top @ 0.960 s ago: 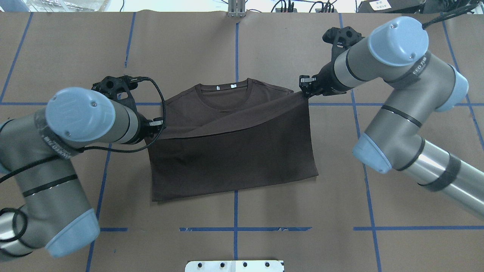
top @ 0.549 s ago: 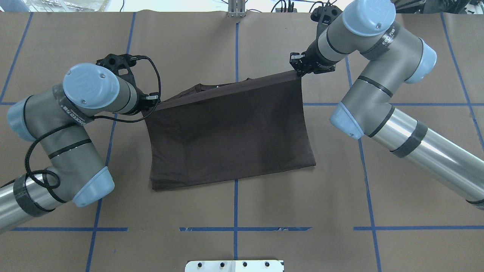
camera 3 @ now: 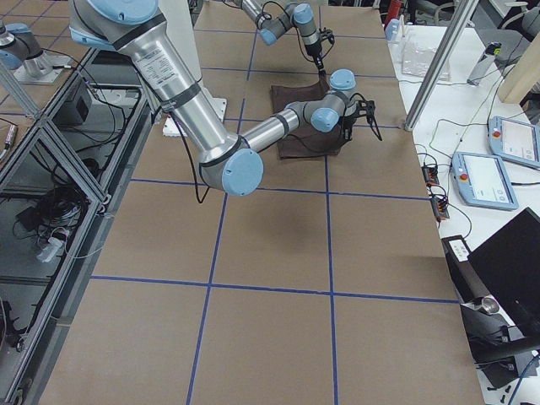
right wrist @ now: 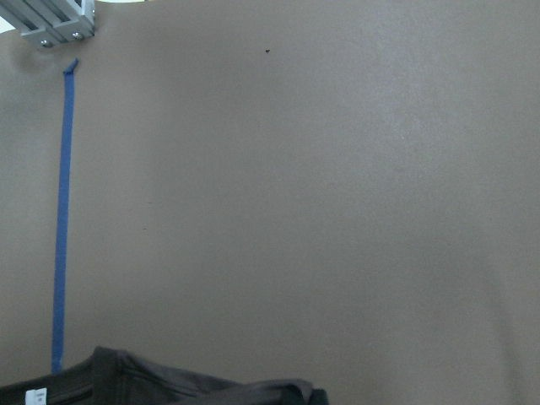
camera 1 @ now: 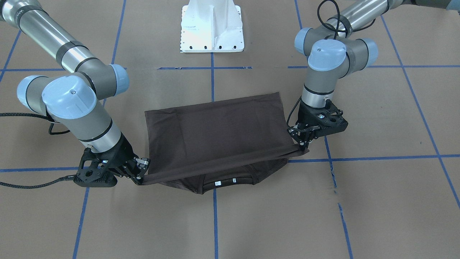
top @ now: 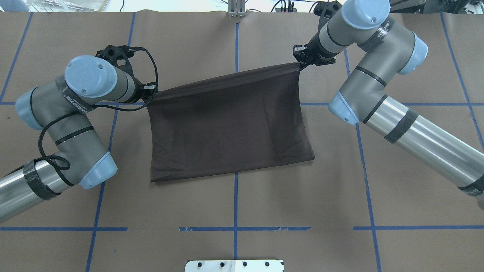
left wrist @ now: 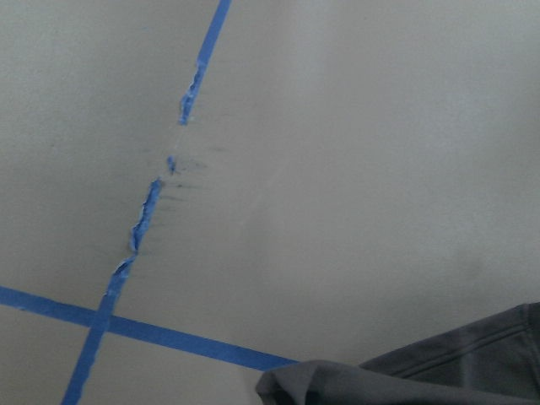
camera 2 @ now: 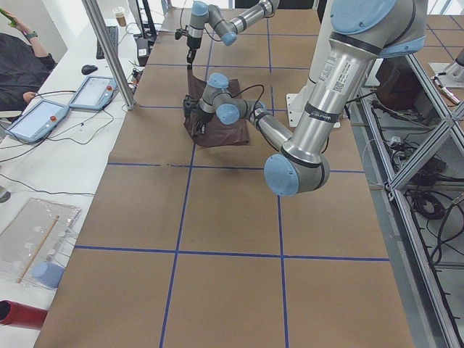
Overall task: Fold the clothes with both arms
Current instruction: 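Lay the hem down near the collar and open both grippers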
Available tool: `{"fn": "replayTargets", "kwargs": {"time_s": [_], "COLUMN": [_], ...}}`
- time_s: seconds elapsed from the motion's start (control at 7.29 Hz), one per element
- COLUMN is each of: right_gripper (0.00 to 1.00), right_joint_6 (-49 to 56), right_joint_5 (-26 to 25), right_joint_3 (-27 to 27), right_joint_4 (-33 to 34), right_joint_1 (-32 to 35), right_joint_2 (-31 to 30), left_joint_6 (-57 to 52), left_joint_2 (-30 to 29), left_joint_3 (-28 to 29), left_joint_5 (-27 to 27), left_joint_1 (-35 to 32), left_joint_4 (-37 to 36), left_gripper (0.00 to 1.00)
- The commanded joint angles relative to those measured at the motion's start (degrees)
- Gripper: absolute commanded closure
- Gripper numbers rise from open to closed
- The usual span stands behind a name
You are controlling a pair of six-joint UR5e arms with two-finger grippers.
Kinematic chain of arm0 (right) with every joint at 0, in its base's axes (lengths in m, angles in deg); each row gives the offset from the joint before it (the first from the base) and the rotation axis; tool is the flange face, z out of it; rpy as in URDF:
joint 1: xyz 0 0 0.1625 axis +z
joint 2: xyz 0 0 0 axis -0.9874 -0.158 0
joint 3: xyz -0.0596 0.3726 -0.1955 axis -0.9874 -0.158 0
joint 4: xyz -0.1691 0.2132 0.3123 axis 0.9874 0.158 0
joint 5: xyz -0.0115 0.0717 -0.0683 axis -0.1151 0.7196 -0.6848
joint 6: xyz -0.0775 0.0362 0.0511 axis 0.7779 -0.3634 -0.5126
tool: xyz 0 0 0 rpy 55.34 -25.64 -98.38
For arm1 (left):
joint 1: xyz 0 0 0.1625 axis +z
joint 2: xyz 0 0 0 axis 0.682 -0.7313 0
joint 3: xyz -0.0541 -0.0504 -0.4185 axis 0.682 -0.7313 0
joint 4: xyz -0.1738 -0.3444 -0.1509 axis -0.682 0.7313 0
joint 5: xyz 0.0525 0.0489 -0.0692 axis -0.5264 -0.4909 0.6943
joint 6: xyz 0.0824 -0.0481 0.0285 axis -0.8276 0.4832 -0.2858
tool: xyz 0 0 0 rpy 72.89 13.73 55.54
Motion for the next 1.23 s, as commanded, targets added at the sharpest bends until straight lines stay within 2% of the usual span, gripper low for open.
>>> {"fn": "replayTargets", "kwargs": {"time_s": [0.0,0.14,0.27,0.55,0.69,0.82,1.1], "right_gripper": [1.0,1.0,0.01,0.0,0.0,0.0,0.0], "right_joint_6": [-0.5,-0.7,0.1,0.2,0.2,-0.3,-3.3], "right_joint_5": [0.1,0.3,0.4,2.0,4.3,4.9,5.0], "right_joint_3": [0.0,0.0,0.2,0.7,1.7,4.3,12.4], "right_joint_4": [-0.2,-0.2,-0.8,-7.7,-7.8,-7.6,-6.8], "right_joint_1": [-0.3,-0.4,-0.9,-1.2,-1.2,-1.3,-4.9], "right_joint_2": [1.2,1.0,-0.1,-4.2,-5.4,-6.5,-12.6], "left_joint_6": [0.4,0.5,0.4,0.3,0.0,-0.1,0.0], "left_joint_2": [-1.2,-1.4,-1.3,-1.0,-0.7,-0.7,-0.7], "left_joint_3": [0.1,-0.2,0.2,-0.8,-1.0,-2.1,-10.3], "left_joint_5": [0.1,0.2,0.0,0.1,0.1,0.1,0.4], "left_joint_1": [0.2,0.2,0.2,0.1,-0.1,-0.1,-0.1], "left_joint_4": [-0.1,-0.1,0.0,-0.3,-0.4,-1.2,-10.4], "left_gripper": [1.0,0.93,0.01,0.0,0.0,0.0,0.0]}}
